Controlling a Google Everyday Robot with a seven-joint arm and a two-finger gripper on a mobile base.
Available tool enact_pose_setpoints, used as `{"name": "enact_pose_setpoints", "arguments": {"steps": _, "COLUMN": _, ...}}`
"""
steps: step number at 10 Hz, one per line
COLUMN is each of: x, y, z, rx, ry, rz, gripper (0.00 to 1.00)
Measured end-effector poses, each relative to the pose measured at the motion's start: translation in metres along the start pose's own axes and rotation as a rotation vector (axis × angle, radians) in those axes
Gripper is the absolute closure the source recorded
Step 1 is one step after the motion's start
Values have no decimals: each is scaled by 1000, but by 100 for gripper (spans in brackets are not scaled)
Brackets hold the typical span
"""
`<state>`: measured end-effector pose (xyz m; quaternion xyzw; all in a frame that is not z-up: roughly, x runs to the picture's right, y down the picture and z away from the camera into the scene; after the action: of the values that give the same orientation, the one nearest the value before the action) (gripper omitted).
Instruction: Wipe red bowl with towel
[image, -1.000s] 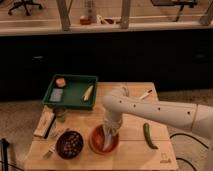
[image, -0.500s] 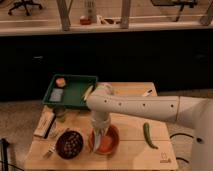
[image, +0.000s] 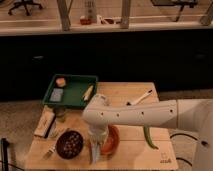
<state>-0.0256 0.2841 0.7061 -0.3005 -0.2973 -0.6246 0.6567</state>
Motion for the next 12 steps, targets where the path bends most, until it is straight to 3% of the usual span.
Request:
{"name": "enact_pose_setpoints", "arguments": {"steps": 3, "x": 3, "y": 40, "z": 4, "rx": 5, "ry": -5, "rz": 63, "gripper": 100}}
{"name": "enact_pose_setpoints", "arguments": {"steps": 7, "x": 36, "y": 71, "z": -2, "rx": 16, "ry": 5, "rz": 185, "gripper": 100}}
{"name": "enact_pose_setpoints", "arguments": {"steps": 9, "x": 55, "y": 66, "z": -12, "rx": 16, "ry": 18, "rz": 200, "gripper": 100}}
{"name": "enact_pose_setpoints", "arguments": {"steps": 12, "x": 63, "y": 39, "z": -22, "rx": 11, "ry": 33, "rz": 174, "gripper": 100}}
